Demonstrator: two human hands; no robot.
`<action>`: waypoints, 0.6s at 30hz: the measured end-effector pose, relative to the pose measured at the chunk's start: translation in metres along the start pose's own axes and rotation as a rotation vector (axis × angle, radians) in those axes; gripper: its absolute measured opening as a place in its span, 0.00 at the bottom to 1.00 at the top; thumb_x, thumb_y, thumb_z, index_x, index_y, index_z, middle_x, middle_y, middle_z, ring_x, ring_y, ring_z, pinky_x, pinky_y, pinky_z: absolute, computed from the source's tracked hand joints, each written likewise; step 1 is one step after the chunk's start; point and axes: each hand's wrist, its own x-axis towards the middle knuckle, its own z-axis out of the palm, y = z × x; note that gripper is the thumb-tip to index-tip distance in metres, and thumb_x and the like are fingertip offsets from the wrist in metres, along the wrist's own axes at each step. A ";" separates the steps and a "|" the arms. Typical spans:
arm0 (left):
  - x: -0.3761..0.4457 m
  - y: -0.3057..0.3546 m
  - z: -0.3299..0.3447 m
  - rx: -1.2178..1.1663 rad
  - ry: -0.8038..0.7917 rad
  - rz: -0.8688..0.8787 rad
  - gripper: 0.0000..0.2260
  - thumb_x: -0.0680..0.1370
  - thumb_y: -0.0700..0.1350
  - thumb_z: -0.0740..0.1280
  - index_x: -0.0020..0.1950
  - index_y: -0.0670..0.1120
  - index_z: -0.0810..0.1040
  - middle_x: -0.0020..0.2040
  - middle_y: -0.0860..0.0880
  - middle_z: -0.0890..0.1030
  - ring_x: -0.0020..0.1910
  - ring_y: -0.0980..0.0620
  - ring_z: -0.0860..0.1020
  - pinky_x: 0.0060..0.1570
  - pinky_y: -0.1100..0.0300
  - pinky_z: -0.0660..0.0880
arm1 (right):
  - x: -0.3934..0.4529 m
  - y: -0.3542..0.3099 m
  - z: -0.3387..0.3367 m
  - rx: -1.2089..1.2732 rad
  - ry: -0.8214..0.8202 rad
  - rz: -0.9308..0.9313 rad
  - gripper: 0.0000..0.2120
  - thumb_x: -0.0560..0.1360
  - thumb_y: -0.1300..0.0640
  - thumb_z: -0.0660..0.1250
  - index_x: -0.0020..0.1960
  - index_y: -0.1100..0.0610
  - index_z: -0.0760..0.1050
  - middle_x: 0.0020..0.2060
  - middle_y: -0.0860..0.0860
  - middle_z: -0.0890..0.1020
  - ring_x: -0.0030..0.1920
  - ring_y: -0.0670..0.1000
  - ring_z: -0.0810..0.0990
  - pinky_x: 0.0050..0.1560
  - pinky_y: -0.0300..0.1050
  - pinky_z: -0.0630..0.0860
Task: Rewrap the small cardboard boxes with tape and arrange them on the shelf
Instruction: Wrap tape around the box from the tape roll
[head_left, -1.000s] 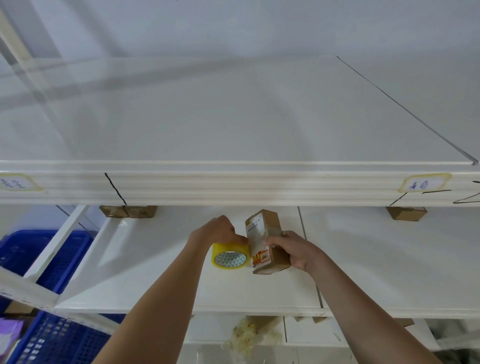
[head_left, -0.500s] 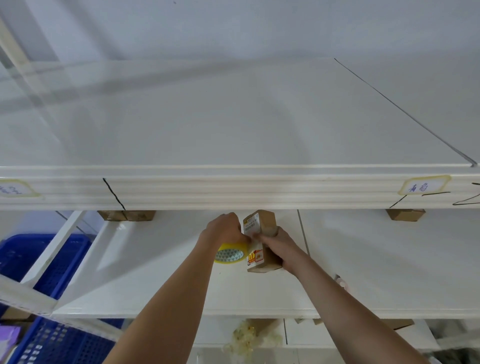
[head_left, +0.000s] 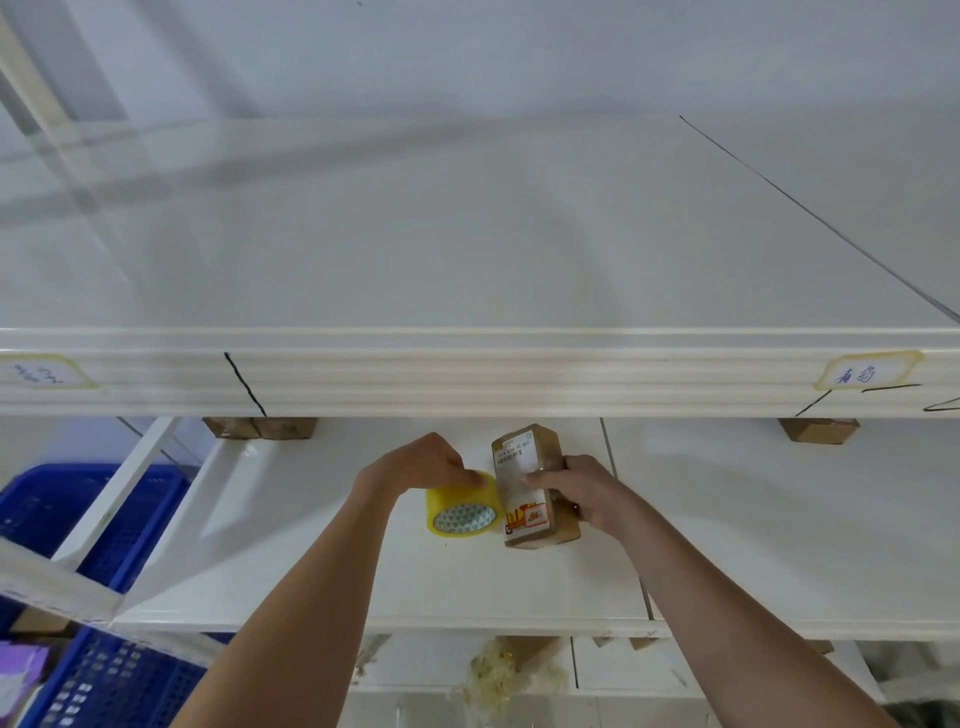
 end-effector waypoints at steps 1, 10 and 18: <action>0.000 -0.001 0.000 0.014 0.005 -0.009 0.18 0.71 0.68 0.72 0.39 0.53 0.83 0.39 0.53 0.80 0.41 0.53 0.77 0.41 0.61 0.72 | 0.000 0.000 0.001 -0.002 0.000 0.001 0.21 0.67 0.57 0.81 0.58 0.58 0.81 0.48 0.56 0.87 0.50 0.56 0.87 0.57 0.57 0.82; 0.001 0.005 0.001 0.162 0.049 -0.072 0.24 0.64 0.71 0.74 0.40 0.50 0.83 0.39 0.53 0.82 0.40 0.53 0.80 0.44 0.57 0.78 | -0.005 -0.005 0.000 0.040 -0.049 -0.015 0.19 0.70 0.60 0.79 0.60 0.59 0.80 0.48 0.55 0.87 0.49 0.55 0.87 0.55 0.54 0.83; 0.004 0.008 0.006 0.130 0.036 -0.060 0.28 0.65 0.73 0.73 0.47 0.49 0.84 0.42 0.52 0.83 0.41 0.54 0.81 0.48 0.57 0.79 | -0.009 -0.005 -0.004 0.105 -0.110 -0.038 0.19 0.72 0.61 0.76 0.63 0.59 0.79 0.51 0.56 0.87 0.53 0.56 0.86 0.56 0.52 0.82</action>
